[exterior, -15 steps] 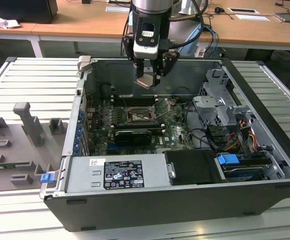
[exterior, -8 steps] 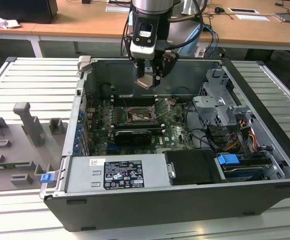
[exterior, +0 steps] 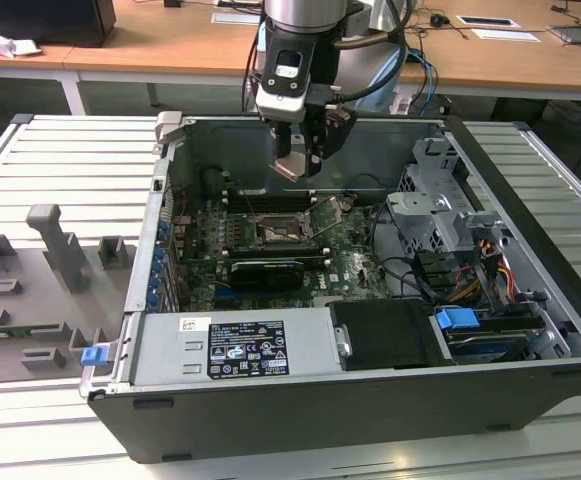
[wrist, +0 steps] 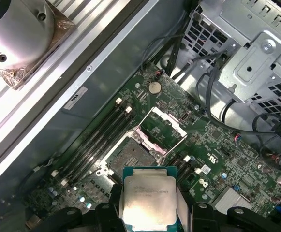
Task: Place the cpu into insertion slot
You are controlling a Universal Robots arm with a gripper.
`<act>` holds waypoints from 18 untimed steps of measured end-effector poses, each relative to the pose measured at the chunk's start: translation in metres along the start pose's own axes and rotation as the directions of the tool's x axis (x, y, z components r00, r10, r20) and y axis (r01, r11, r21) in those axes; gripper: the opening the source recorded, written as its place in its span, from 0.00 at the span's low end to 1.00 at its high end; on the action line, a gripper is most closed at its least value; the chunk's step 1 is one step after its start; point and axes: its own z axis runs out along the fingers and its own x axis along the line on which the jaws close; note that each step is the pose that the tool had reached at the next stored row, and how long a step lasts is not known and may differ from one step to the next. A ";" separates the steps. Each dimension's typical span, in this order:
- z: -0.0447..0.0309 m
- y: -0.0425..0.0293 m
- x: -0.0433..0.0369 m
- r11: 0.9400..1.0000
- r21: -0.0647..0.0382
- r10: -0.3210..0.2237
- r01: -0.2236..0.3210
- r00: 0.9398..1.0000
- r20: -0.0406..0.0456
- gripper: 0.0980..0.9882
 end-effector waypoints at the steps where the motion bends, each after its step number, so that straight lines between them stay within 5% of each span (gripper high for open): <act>1: 0.0004 0.0000 0.0000 1.000 0.000 0.000 0.000 1.000 0.000 0.48; 12: 0.0019 -0.0002 0.0000 0.998 -0.001 0.069 -0.069 0.998 0.007 0.48; 18: 0.0040 -0.0003 -0.0001 0.986 -0.004 0.169 -0.169 0.986 0.015 0.48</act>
